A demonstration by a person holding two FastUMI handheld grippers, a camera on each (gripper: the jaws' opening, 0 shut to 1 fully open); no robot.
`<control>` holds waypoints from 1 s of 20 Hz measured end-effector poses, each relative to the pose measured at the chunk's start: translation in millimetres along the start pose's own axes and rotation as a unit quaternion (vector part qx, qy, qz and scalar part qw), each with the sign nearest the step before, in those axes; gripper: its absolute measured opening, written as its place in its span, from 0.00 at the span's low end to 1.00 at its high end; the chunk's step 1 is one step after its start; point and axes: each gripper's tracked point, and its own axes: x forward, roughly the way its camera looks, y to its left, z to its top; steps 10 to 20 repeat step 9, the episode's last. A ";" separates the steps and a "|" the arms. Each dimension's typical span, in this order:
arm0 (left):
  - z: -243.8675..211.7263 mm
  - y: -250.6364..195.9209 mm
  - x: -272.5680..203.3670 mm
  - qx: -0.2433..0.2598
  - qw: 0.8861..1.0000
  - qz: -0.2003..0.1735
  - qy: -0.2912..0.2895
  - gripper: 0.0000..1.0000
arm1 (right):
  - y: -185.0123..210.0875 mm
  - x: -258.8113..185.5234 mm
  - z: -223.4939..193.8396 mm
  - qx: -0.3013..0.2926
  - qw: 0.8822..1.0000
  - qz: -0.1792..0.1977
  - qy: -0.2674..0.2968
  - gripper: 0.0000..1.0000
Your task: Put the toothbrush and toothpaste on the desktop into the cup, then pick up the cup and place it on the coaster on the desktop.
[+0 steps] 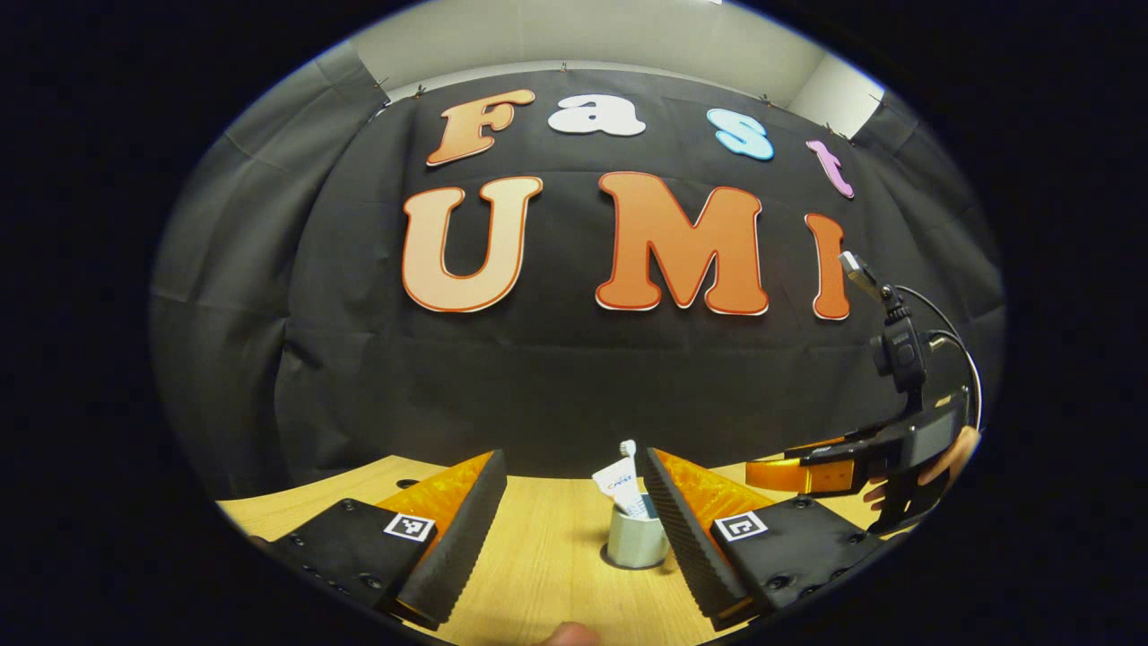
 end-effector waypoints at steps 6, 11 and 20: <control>12.9 -20.5 11.1 0.018 1.000 0.003 -0.013 0.98 | -26.6 -24.8 15.1 -0.040 0.996 -0.025 -0.078 0.84; 15.2 -28.2 13.7 0.015 1.000 0.002 -0.019 0.98 | -26.9 -27.8 15.6 -0.034 0.994 -0.025 -0.099 0.84; 15.2 -28.2 13.7 0.015 1.000 0.002 -0.019 0.98 | -26.9 -27.8 15.6 -0.034 0.994 -0.025 -0.099 0.84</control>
